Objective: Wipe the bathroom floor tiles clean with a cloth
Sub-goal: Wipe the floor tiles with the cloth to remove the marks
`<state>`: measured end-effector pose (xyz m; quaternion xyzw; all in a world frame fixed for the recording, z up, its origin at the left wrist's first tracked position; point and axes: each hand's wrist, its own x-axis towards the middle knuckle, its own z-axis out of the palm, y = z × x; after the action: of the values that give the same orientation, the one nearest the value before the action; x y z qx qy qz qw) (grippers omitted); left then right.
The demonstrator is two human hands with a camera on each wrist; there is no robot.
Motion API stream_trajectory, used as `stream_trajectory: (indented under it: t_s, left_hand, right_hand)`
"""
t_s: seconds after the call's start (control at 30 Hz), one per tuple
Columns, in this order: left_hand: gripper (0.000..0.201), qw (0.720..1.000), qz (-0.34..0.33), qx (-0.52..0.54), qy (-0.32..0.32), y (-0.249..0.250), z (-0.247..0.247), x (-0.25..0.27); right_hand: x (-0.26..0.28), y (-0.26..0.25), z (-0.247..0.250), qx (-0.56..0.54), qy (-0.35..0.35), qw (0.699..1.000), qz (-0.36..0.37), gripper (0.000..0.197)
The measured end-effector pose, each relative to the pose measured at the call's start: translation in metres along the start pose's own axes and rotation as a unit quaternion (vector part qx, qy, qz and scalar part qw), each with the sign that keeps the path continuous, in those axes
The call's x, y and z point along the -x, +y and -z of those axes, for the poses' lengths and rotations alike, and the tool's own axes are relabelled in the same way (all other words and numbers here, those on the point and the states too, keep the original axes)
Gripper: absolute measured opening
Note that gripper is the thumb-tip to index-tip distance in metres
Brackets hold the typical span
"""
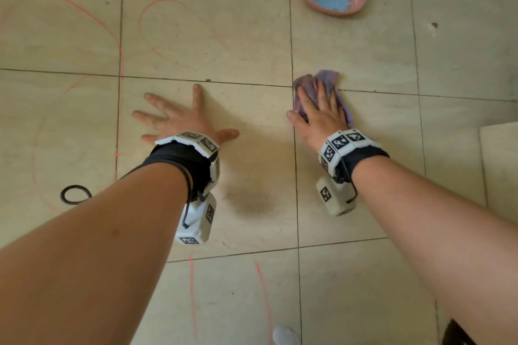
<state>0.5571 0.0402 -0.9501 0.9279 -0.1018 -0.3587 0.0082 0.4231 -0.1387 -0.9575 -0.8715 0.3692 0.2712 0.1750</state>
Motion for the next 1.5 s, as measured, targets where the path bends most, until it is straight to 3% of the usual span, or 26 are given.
stream_trajectory:
  t_s: [0.1, 0.17, 0.3, 0.4, 0.57, 0.73, 0.83, 0.93, 1.07, 1.2, 1.27, 1.37, 1.5]
  left_hand:
    - [0.116, 1.000, -0.001, -0.002, 0.006, 0.001, -0.001, -0.002]
    - [0.116, 1.000, -0.001, -0.004, 0.005, 0.002, 0.000, -0.001]
    - [0.118, 1.000, 0.008, -0.004, 0.002, 0.003, 0.000, -0.003]
    - [0.117, 1.000, 0.006, -0.005, 0.000, 0.003, 0.001, -0.002]
    - [0.119, 1.000, 0.004, 0.001, -0.007, 0.002, 0.004, 0.000]
    - [0.120, 1.000, 0.000, -0.005, -0.006, 0.001, 0.003, -0.002]
    - [0.118, 1.000, 0.000, -0.007, -0.005, 0.000, 0.002, -0.002]
    - [0.118, 1.000, 0.000, -0.008, -0.008, 0.000, 0.003, 0.000]
    - [0.119, 1.000, -0.001, -0.018, -0.009, 0.001, 0.004, 0.002]
    - [0.118, 1.000, 0.000, -0.018, -0.006, 0.001, 0.002, -0.001]
    - [0.118, 1.000, 0.001, -0.018, -0.004, 0.001, 0.000, -0.003]
    - [0.118, 1.000, 0.005, -0.012, 0.000, 0.002, -0.001, -0.002]
    - [0.117, 1.000, 0.007, 0.002, 0.003, 0.003, 0.000, -0.001]
  right_hand:
    - [-0.029, 0.004, 0.025, -0.037, 0.014, 0.995, -0.094, 0.069]
    - [-0.047, -0.023, 0.036, -0.051, 0.025, 0.992, -0.110, 0.073]
    - [-0.044, -0.073, 0.023, -0.008, 0.006, 1.000, 0.013, 0.075]
    - [-0.006, -0.062, -0.001, 0.028, -0.019, 0.995, 0.096, 0.073]
    - [0.005, -0.004, 0.000, 0.032, -0.014, 0.999, 0.037, 0.068]
    - [-0.046, -0.038, 0.027, -0.026, 0.019, 0.998, -0.062, 0.070]
    - [-0.030, -0.043, 0.012, -0.007, 0.024, 1.000, 0.001, 0.069]
    - [0.009, -0.012, -0.014, 0.016, 0.020, 0.999, 0.041, 0.068]
    - [0.014, 0.029, -0.004, -0.010, 0.014, 0.998, -0.055, 0.066]
    - [-0.037, 0.007, 0.031, -0.052, 0.038, 0.987, -0.148, 0.070]
    - [-0.054, -0.019, 0.036, -0.054, 0.044, 0.990, -0.122, 0.073]
    - [-0.038, -0.051, 0.017, -0.030, 0.028, 0.999, -0.017, 0.072]
    - [0.015, -0.026, -0.014, 0.022, 0.001, 0.998, 0.065, 0.069]
